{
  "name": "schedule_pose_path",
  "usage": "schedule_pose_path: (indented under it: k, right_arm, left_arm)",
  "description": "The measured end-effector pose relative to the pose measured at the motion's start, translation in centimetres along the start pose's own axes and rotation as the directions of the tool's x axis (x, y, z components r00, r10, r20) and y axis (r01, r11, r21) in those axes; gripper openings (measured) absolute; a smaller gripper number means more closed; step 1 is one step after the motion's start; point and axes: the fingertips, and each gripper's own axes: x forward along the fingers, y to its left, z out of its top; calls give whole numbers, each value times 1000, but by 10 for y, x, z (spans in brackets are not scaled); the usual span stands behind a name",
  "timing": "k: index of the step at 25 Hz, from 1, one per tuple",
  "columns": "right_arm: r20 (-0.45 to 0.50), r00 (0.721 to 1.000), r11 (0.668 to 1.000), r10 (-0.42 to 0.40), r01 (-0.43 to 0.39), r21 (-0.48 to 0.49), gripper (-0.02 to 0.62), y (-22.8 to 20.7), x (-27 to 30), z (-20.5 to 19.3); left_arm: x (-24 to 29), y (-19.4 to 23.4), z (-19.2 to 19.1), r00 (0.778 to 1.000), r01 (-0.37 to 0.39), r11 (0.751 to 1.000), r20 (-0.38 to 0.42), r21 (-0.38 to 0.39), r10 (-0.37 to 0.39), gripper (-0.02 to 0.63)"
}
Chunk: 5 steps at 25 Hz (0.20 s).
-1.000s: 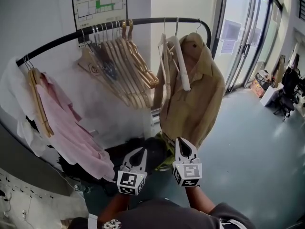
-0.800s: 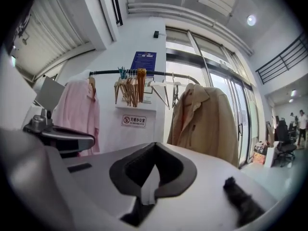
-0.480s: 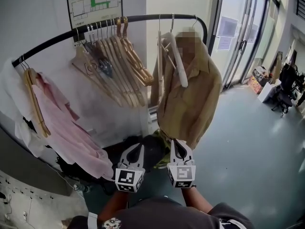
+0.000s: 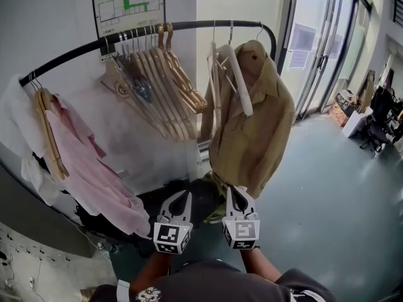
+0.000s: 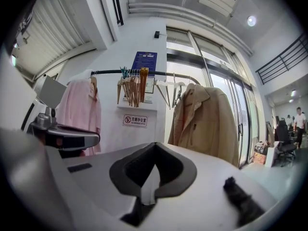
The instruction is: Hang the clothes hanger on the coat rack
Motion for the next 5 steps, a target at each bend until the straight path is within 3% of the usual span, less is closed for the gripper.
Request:
schedule_pose_path:
  k: [5]
  right_arm:
    - [-2, 1000, 1000, 8, -8, 19, 14, 0, -1, -2]
  left_arm:
    - [-3, 3, -1, 1000, -9, 1000, -6, -4, 9, 9]
